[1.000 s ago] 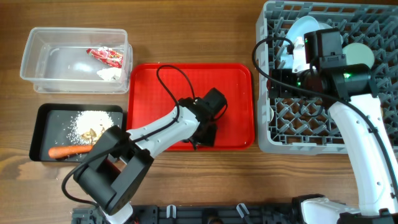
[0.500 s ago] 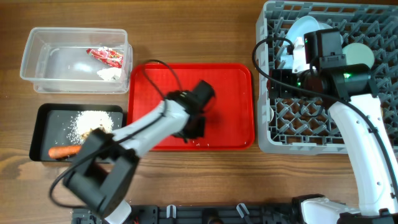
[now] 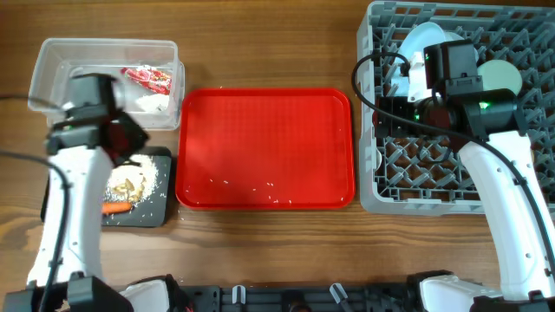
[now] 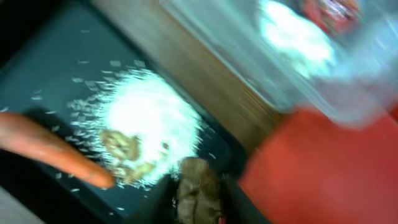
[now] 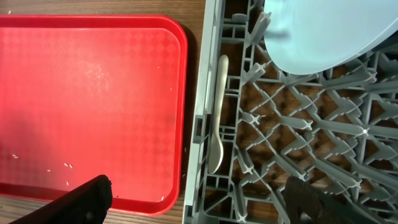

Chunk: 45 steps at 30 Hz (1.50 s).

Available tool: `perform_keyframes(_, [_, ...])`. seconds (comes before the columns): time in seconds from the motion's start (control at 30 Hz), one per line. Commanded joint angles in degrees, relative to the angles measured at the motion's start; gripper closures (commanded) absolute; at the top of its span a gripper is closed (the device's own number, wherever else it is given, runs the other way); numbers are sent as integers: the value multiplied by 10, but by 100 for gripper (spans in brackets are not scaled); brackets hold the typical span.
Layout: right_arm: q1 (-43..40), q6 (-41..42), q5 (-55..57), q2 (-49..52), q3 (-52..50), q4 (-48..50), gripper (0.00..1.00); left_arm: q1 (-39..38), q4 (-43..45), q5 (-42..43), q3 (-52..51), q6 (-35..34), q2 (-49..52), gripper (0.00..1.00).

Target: Sort waste into correct bins and load items into the dishwasher rack

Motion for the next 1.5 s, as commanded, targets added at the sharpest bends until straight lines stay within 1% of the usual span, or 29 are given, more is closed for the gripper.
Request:
perform_keyframes(0.0, [2,10,8,3,-2,0,9,84,2,0,4,-52,37,63])
perform_keyframes(0.03, [2,10,8,3,-2,0,9,94,4,5,3,-59,43,62])
perform_keyframes(0.13, [2,10,9,3,-2,0,9,130,21,18,2,-59,90,62])
perform_keyframes(0.23, [2,8,8,3,-2,-1,9,152,29,20,2,-64,136,68])
perform_keyframes(0.33, [2,-5,8,3,-2,-1,9,160,27,23,2,-72,150,68])
perform_keyframes(0.37, [2,-5,8,3,-2,-1,9,160,27,27,3,-72,149,67])
perform_keyframes(0.47, [2,-5,8,3,-2,0,9,160,23,76,7,-68,123,65])
perform_keyframes(0.6, [2,-3,8,3,-2,4,9,148,26,161,7,-58,52,58])
perform_keyframes(0.63, [2,-3,5,3,-2,7,9,139,31,183,7,-41,39,55])
perform_keyframes(0.7, [2,-3,-27,3,-2,18,4,100,43,223,7,-3,9,45])
perform_keyframes(0.73, [2,-3,-47,3,-2,26,1,76,47,224,7,13,0,39])
perform_keyframes(0.8, [2,-5,-84,3,-2,45,0,28,53,224,7,46,-5,31])
perform_keyframes(0.87, [2,-15,-114,3,-2,64,0,-45,54,224,7,111,-1,24])
perform_keyframes(0.9, [2,-25,-121,3,-2,68,0,-78,47,224,7,143,1,20])
perform_keyframes(0.97, [1,-35,-118,3,-2,63,0,-126,21,214,7,185,6,13])
perform_keyframes(1.0, [-2,-34,-112,3,-2,56,0,-153,-6,191,7,203,8,11])
perform_keyframes(1.03, [-7,-32,-101,3,-2,43,0,-172,-34,156,7,207,9,11])
perform_keyframes(1.07, [-16,-19,-86,3,-2,28,0,-184,-62,128,7,200,9,14])
perform_keyframes(1.1, [-26,-2,-75,3,-2,14,0,-188,-83,115,7,188,9,12])
perform_keyframes(1.13, [-44,8,-72,3,-2,-9,0,-187,-110,110,7,170,9,5])
perform_keyframes(1.17, [-57,12,-74,2,-2,-28,0,-181,-134,112,7,158,8,5])
perform_keyframes(1.23, [-72,9,-74,2,-2,-59,0,-175,-158,113,7,151,1,5])
perform_keyframes(1.27, [-75,-6,-74,0,-2,-71,0,-174,-161,112,5,151,-9,12])
perform_keyframes(1.3, [-75,-17,-74,-2,-2,-74,0,-174,-161,112,5,151,-17,25])
perform_keyframes(1.33, [-75,-21,-74,-7,-3,-75,0,-174,-159,112,4,151,-27,30])
perform_keyframes(1.37, [-75,-20,-74,-17,-7,-72,0,-174,-158,112,4,150,-42,37])
perform_keyframes(1.4, [-75,-20,-74,-33,-17,-61,0,-174,-159,112,2,145,-59,50])
perform_keyframes(1.43, [-75,-19,-74,-56,-31,-44,0,-174,-160,112,1,139,-76,66])
perform_keyframes(1.47, [-75,-19,-74,-87,-53,-18,0,-174,-158,111,-2,127,-108,70])
